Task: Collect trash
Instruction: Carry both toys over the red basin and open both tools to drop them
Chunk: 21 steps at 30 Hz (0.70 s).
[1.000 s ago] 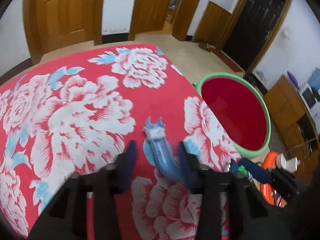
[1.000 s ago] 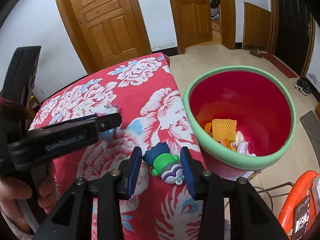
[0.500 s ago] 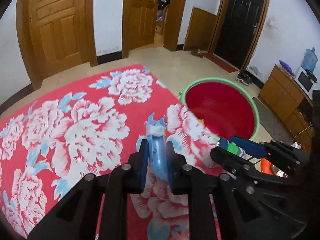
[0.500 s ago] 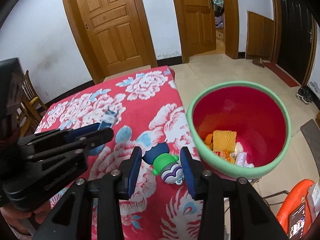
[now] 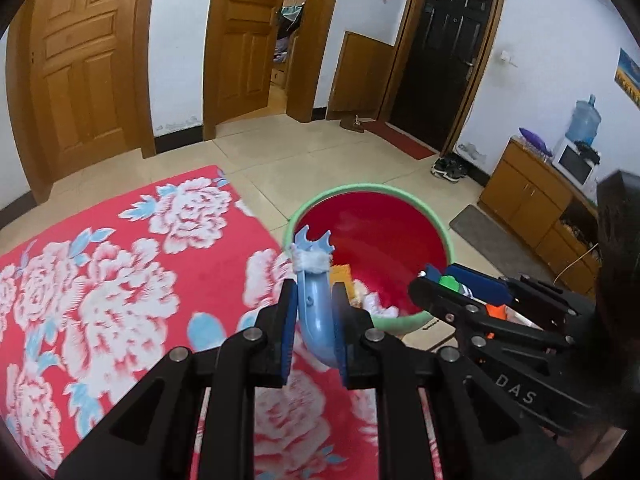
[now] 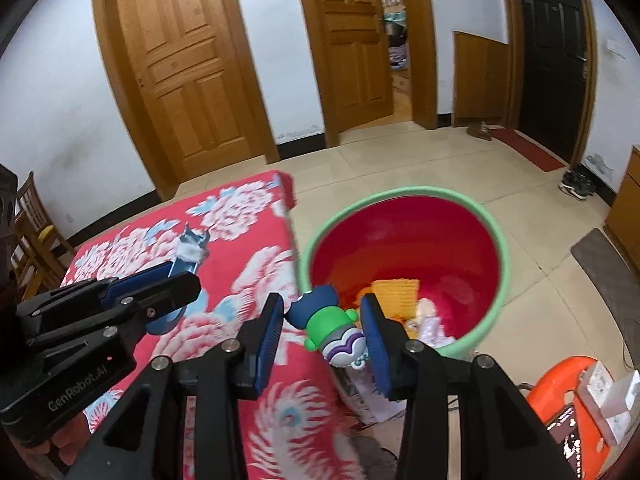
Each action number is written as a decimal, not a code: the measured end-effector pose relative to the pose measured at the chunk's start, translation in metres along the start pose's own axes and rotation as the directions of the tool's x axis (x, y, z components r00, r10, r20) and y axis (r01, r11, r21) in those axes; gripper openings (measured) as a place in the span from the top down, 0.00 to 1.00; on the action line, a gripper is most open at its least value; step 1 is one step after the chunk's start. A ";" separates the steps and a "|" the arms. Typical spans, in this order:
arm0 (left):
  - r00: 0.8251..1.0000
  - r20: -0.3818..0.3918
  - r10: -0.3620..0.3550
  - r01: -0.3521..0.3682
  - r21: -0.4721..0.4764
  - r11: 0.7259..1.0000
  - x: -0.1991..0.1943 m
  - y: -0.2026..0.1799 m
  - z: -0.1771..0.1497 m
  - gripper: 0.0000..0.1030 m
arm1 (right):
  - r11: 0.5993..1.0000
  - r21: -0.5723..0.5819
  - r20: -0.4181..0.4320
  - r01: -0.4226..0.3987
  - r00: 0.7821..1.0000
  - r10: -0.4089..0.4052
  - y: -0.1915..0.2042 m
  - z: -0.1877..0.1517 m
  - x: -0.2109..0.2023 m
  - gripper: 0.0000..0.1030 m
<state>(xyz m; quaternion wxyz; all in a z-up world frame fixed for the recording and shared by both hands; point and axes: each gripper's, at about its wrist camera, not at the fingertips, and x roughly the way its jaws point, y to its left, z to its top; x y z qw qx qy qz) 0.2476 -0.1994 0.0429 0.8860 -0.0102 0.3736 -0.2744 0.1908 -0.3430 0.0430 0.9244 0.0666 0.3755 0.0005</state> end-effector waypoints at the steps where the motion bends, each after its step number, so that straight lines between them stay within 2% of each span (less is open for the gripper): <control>1: 1.000 0.000 -0.007 0.007 -0.002 1.000 0.002 -0.002 0.002 0.84 | 1.000 0.004 0.004 0.009 1.000 -0.009 -0.004 0.001 -0.001 0.58; 9: 0.999 -0.009 -0.044 0.044 0.036 0.998 0.033 -0.028 0.021 0.84 | 0.998 0.033 0.015 0.047 0.999 -0.047 -0.036 0.018 -0.001 0.58; 14: 0.997 -0.047 -0.060 0.061 0.028 0.998 0.064 -0.035 0.030 0.84 | 0.997 0.044 0.023 0.067 0.997 -0.068 -0.053 0.030 0.010 0.58; 17: 0.996 -0.064 -0.055 0.057 0.029 0.998 0.081 -0.038 0.033 0.84 | 0.993 0.026 0.044 0.114 0.992 -0.115 -0.060 0.033 0.018 0.58; 21: 0.994 -0.104 -0.035 0.038 0.026 0.999 0.106 -0.043 0.034 0.84 | 0.992 0.034 0.029 0.124 0.992 -0.125 -0.076 0.035 0.036 0.58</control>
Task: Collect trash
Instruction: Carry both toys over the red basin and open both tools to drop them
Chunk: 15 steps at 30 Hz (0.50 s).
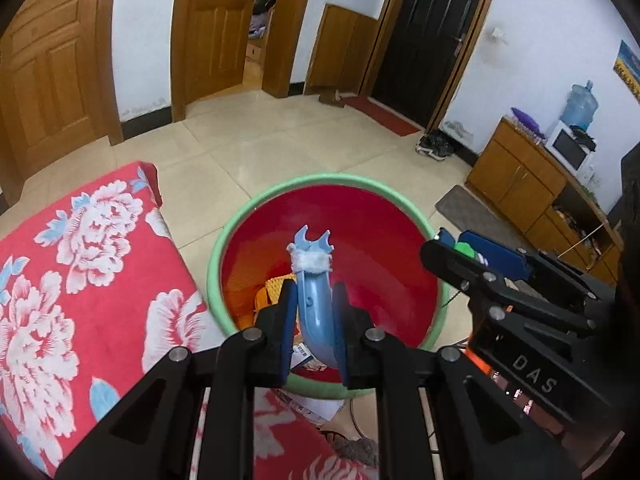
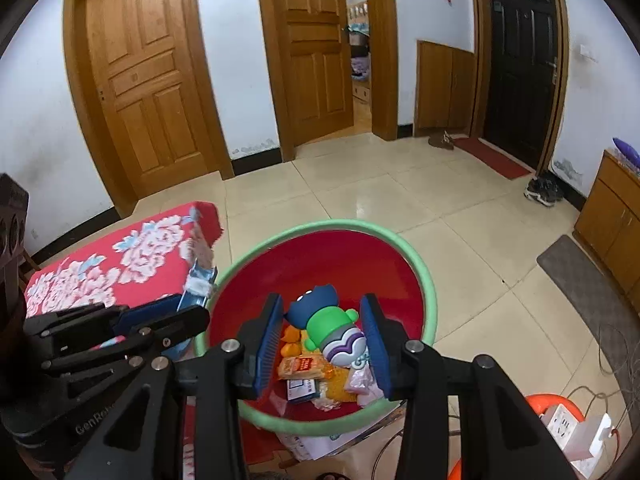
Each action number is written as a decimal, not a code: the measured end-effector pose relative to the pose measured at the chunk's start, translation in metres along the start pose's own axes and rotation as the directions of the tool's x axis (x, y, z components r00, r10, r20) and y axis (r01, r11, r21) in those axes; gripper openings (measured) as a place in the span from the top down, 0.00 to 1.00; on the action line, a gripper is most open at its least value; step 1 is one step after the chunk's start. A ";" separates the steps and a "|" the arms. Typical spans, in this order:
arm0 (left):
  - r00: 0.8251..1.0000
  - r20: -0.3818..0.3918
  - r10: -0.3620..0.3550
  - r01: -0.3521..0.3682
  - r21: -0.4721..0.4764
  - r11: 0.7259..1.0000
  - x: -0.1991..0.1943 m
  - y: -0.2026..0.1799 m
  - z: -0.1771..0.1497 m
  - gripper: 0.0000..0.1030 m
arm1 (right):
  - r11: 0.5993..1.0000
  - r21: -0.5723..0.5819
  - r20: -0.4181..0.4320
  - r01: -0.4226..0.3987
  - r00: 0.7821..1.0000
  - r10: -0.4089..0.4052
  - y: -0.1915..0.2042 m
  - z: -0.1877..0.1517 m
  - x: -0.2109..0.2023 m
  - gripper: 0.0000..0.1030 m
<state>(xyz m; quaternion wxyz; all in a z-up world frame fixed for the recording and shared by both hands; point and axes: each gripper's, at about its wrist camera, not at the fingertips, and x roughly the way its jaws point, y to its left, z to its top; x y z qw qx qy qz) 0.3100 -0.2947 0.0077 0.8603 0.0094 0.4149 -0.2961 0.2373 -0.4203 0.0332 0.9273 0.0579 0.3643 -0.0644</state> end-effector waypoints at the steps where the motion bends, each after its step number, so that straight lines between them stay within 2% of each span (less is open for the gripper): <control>1: 1.000 -0.003 0.013 -0.013 0.003 1.000 0.004 -0.001 0.000 0.84 | 1.000 0.010 -0.003 0.002 1.000 -0.002 -0.004 0.001 0.003 0.58; 3: 0.999 -0.011 0.042 -0.042 0.004 0.999 0.012 -0.002 0.000 0.82 | 1.000 0.025 -0.017 0.011 1.000 -0.011 -0.010 0.002 0.013 0.57; 5: 0.999 -0.024 0.049 -0.049 0.004 0.999 0.017 -0.001 0.000 0.70 | 0.999 0.030 -0.031 0.029 0.999 -0.028 -0.015 0.002 0.020 0.57; 6: 0.998 -0.026 0.055 -0.055 0.003 0.998 0.018 0.000 0.000 0.56 | 0.999 0.030 -0.037 0.038 0.999 -0.037 -0.017 0.002 0.023 0.56; 7: 0.998 -0.019 0.062 -0.062 0.004 0.998 0.018 0.001 0.000 0.48 | 0.999 0.028 -0.039 0.043 0.998 -0.042 -0.019 0.002 0.024 0.54; 9: 0.997 -0.005 0.083 -0.083 0.012 0.996 0.014 0.000 -0.001 0.44 | 0.999 0.023 -0.038 0.036 0.999 -0.035 -0.022 0.003 0.024 0.44; 15: 0.993 0.035 0.111 -0.112 0.030 0.993 -0.017 0.005 -0.015 0.40 | 0.999 0.030 -0.034 0.015 0.999 -0.014 -0.017 0.001 0.006 0.42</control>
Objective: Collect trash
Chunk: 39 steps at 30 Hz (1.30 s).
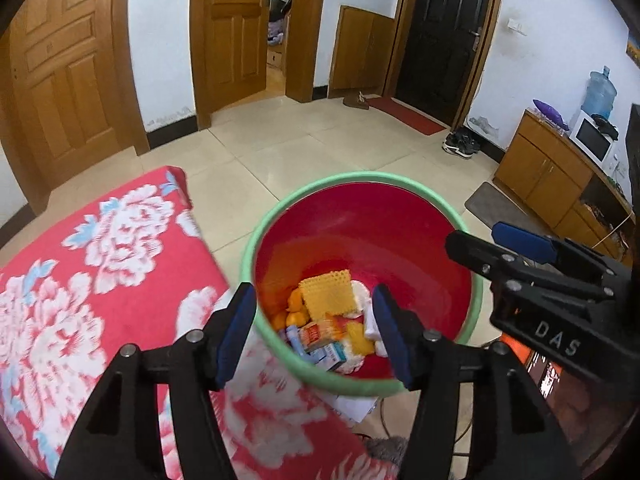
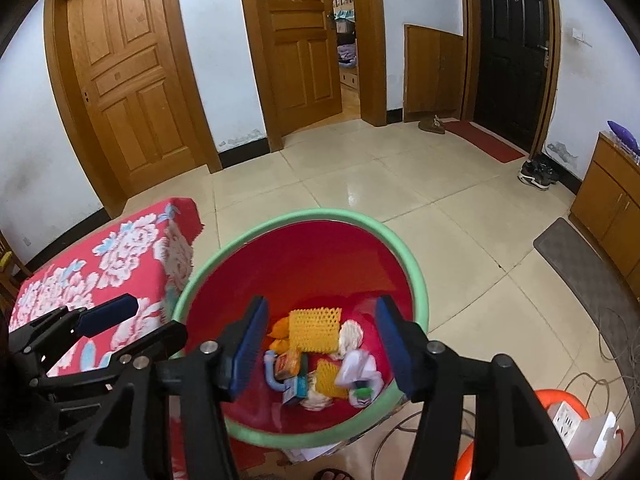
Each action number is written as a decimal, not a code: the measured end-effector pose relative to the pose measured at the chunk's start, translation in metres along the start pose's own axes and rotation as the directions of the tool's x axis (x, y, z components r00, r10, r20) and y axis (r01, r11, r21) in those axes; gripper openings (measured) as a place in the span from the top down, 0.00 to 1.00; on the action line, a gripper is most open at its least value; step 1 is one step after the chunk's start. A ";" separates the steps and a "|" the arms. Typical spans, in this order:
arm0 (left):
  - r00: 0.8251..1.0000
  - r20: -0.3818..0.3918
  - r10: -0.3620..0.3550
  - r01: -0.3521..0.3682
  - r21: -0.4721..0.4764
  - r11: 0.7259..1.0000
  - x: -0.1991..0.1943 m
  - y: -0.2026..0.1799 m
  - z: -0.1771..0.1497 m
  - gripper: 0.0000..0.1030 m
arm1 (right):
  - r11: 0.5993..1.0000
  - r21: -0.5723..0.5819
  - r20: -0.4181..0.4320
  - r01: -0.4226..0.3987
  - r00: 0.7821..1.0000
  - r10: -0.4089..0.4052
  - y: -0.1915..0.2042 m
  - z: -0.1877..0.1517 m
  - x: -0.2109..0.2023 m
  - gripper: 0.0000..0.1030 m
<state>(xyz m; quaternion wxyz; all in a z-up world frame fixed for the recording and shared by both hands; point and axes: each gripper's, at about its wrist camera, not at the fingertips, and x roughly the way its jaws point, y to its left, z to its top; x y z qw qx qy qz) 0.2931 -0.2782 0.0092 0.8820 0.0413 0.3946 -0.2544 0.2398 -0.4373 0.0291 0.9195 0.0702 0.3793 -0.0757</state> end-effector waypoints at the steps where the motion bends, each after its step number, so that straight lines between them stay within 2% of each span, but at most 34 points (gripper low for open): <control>1: 1.000 0.002 0.003 -0.003 0.002 1.000 -0.006 0.001 -0.004 0.37 | 1.000 -0.001 0.003 -0.002 1.000 0.002 0.004 -0.002 -0.006 0.41; 4: 1.000 -0.004 0.015 -0.014 0.004 1.000 -0.026 0.007 -0.018 0.31 | 1.000 -0.019 0.006 -0.008 1.000 0.008 0.018 -0.011 -0.022 0.37; 8: 0.999 -0.010 0.042 -0.042 0.001 0.999 -0.056 0.020 -0.043 0.31 | 1.000 -0.030 -0.015 -0.009 1.000 0.008 0.043 -0.030 -0.040 0.34; 11: 0.998 -0.007 0.059 -0.059 -0.009 0.998 -0.079 0.034 -0.066 0.30 | 0.999 -0.032 -0.025 0.001 1.000 -0.002 0.064 -0.050 -0.054 0.28; 14: 0.998 -0.013 0.068 -0.068 -0.040 0.997 -0.097 0.054 -0.090 0.29 | 0.999 -0.048 -0.039 0.006 0.999 -0.008 0.082 -0.067 -0.064 0.28; 17: 0.996 0.047 0.073 -0.071 -0.046 0.996 -0.117 0.067 -0.106 0.28 | 0.999 -0.021 -0.003 0.029 1.000 -0.029 0.094 -0.080 -0.077 0.28; 19: 0.988 0.136 0.072 -0.067 -0.038 0.997 -0.126 0.072 -0.114 0.24 | 0.999 0.007 0.046 0.042 0.998 -0.042 0.098 -0.089 -0.085 0.27; 20: 0.978 0.195 0.068 -0.063 -0.029 0.998 -0.129 0.075 -0.117 0.24 | 0.998 0.019 0.072 0.055 0.996 -0.056 0.099 -0.091 -0.088 0.26; 21: 0.969 0.234 0.076 -0.072 -0.025 0.997 -0.130 0.077 -0.120 0.23 | 0.997 0.032 0.106 0.073 0.991 -0.076 0.100 -0.094 -0.090 0.24; 23: 0.962 0.263 0.078 -0.078 -0.010 0.997 -0.129 0.078 -0.121 0.23 | 0.994 0.056 0.163 0.089 0.982 -0.097 0.103 -0.099 -0.093 0.23; 27: 0.954 0.291 0.063 -0.066 -0.001 0.998 -0.127 0.078 -0.121 0.14 | 0.990 0.086 0.198 0.110 0.972 -0.125 0.102 -0.101 -0.094 0.22; 30: 0.939 0.335 0.073 -0.072 -0.015 0.997 -0.133 0.078 -0.122 0.11 | 0.986 0.090 0.226 0.142 0.961 -0.159 0.105 -0.106 -0.095 0.21; 32: 0.940 0.328 0.092 -0.090 -0.020 0.996 -0.132 0.079 -0.122 0.06 | 0.984 0.075 0.231 0.161 0.957 -0.175 0.109 -0.109 -0.094 0.21; 34: 0.943 0.312 0.118 -0.115 -0.029 0.993 -0.129 0.079 -0.120 0.05 | 0.985 0.063 0.228 0.163 0.958 -0.173 0.113 -0.112 -0.090 0.21; 37: 0.951 0.284 0.122 -0.118 -0.034 0.992 -0.124 0.081 -0.120 0.04 | 0.985 0.043 0.206 0.168 0.963 -0.173 0.118 -0.117 -0.084 0.20; 39: 0.950 0.281 0.137 -0.134 -0.029 0.991 -0.123 0.079 -0.120 0.04 | 0.984 0.039 0.188 0.174 0.966 -0.178 0.119 -0.117 -0.081 0.20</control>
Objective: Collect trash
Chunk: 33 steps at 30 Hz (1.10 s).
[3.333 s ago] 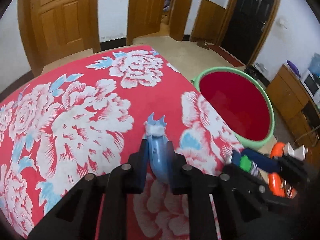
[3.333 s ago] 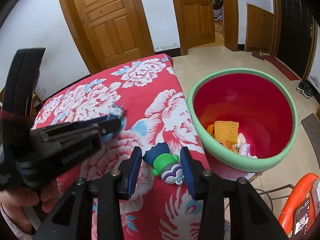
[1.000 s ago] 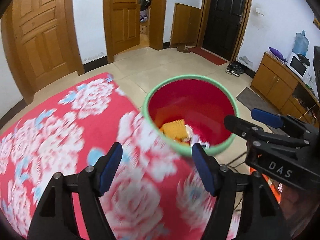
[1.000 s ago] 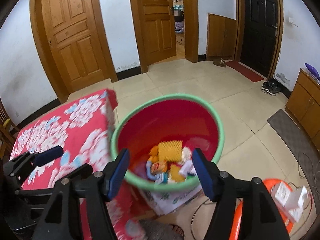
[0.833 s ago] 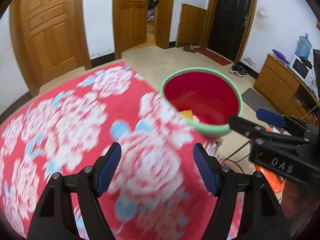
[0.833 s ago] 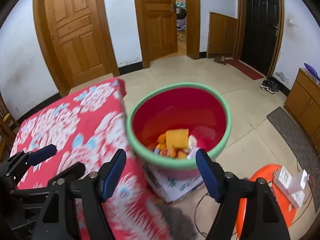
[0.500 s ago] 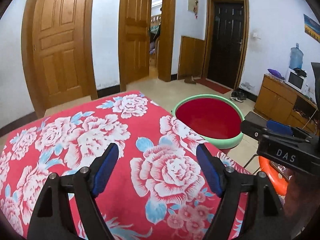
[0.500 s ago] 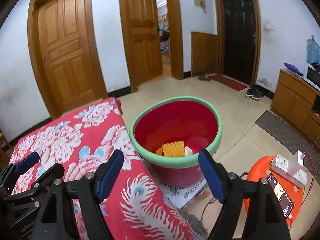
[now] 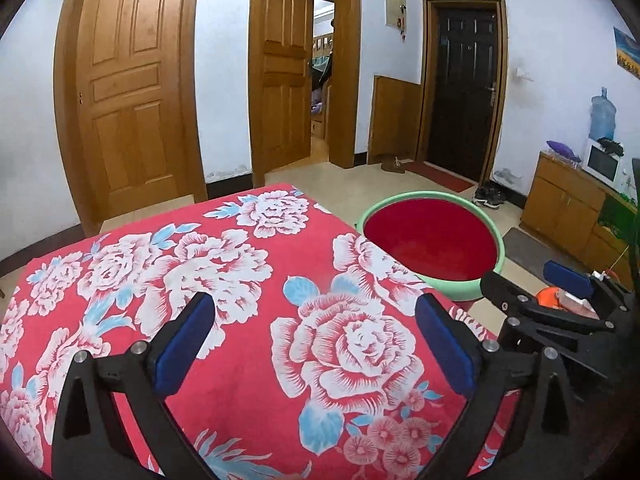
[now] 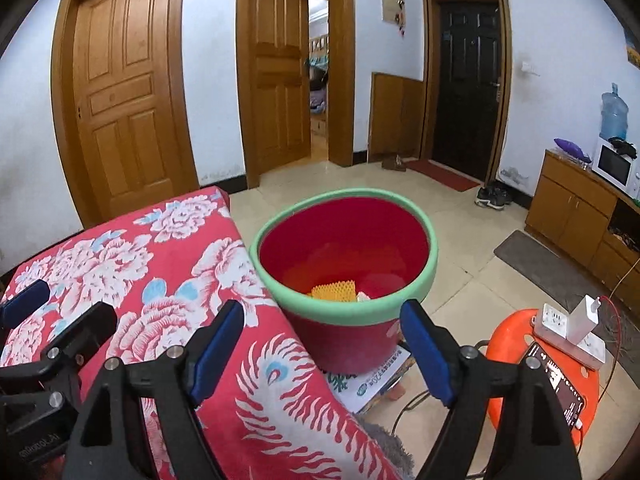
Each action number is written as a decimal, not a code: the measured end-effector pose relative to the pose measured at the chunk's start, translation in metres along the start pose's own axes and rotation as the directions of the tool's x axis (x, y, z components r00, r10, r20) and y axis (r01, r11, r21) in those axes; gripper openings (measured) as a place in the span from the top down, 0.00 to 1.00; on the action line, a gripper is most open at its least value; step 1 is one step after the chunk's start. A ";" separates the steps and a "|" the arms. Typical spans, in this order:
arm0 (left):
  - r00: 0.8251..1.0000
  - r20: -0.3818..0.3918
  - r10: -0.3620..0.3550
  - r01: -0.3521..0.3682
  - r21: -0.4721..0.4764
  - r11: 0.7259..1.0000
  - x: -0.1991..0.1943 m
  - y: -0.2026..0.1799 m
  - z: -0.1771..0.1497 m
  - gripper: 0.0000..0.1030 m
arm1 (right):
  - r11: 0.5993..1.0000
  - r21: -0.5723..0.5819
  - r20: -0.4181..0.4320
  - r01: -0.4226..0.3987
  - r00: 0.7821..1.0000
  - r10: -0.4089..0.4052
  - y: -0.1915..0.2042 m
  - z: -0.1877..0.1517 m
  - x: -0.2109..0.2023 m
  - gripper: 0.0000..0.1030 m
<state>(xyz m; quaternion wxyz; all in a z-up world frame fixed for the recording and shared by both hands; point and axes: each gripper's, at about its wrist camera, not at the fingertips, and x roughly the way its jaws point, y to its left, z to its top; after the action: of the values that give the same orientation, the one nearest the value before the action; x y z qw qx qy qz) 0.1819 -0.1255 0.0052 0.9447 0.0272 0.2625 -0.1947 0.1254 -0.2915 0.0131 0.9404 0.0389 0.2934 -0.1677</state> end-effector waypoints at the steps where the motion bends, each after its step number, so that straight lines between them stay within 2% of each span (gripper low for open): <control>1: 1.000 0.002 0.004 -0.004 0.005 1.000 0.000 -0.001 0.000 0.04 | 1.000 -0.003 0.000 0.006 1.000 -0.006 0.001 0.000 0.000 0.20; 5: 0.998 0.030 0.061 -0.062 0.034 0.998 -0.005 -0.008 -0.002 0.04 | 1.000 -0.021 -0.034 -0.003 0.999 0.002 0.005 0.000 0.007 0.19; 9: 0.998 0.049 0.048 -0.052 0.082 0.995 -0.008 -0.017 -0.003 0.04 | 1.000 0.008 -0.087 0.002 0.996 -0.001 0.001 -0.001 0.018 0.19; 16: 0.998 0.029 0.048 -0.050 0.068 0.996 -0.005 -0.014 -0.002 0.04 | 0.999 0.021 -0.034 0.044 0.998 -0.043 -0.002 -0.003 0.007 0.19; 33: 0.999 -0.026 0.031 -0.030 0.012 0.999 0.002 -0.005 -0.003 0.04 | 0.999 -0.002 0.036 0.052 0.998 -0.051 0.002 -0.002 -0.006 0.19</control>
<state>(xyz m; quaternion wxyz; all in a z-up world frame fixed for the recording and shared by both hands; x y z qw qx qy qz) 0.1805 -0.1302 0.0021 0.9438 0.0393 0.2733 -0.1814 0.1204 -0.2876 0.0154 0.9409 0.0269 0.2776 -0.1921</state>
